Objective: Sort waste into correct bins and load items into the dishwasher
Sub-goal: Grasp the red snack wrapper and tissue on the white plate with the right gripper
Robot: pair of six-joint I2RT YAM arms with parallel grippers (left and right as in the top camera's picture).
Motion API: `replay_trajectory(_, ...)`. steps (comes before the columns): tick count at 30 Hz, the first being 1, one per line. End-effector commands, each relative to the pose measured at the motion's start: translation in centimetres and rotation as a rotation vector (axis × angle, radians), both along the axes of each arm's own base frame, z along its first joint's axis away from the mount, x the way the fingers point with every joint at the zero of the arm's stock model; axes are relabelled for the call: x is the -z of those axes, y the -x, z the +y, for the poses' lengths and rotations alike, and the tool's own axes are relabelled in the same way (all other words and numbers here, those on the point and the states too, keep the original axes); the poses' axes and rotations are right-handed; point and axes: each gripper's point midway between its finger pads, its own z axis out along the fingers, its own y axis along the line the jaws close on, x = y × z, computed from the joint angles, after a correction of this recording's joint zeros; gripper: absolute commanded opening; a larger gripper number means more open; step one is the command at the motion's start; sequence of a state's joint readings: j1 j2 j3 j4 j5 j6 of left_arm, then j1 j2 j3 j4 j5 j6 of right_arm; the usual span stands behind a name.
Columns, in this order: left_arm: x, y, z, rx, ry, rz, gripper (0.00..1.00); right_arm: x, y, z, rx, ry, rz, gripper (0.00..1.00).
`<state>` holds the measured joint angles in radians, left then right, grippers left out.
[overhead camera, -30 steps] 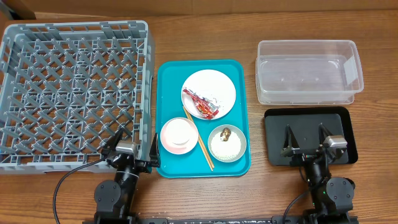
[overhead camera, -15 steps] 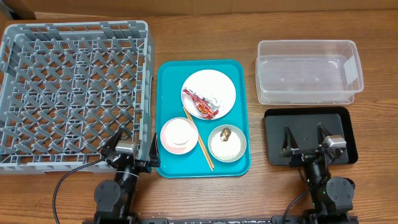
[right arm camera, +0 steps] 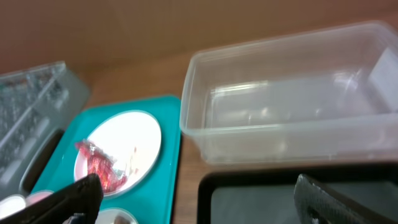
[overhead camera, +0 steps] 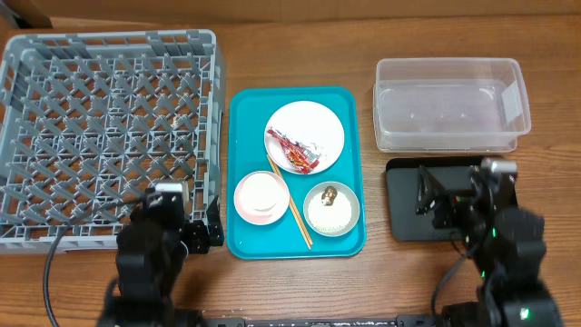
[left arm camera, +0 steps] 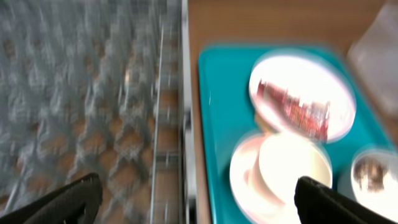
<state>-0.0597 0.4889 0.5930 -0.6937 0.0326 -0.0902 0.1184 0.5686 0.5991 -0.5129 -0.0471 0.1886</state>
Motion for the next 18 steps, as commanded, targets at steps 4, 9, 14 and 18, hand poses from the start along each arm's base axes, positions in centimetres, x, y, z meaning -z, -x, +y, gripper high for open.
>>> replay_trajectory(4,-1.7,-1.0,-0.3,-0.003,0.000,0.253,1.00,-1.1,-3.2,2.5,-0.115,-0.021,0.284,1.00)
replay_trajectory(9,0.1,-0.6,-1.3,0.037,0.039,0.378,1.00,-0.2,-5.1,3.7,-0.144,-0.055,0.498,1.00)
replay_trajectory(14,0.3,-0.8,-1.3,0.037,0.038,0.385,1.00,-2.1,-8.2,9.7,-0.408,-0.190,0.379,0.88)
replay_trajectory(18,0.3,-0.8,-1.3,0.036,0.037,0.384,1.00,-0.8,-8.6,14.4,-0.483,-0.039,0.337,0.88)
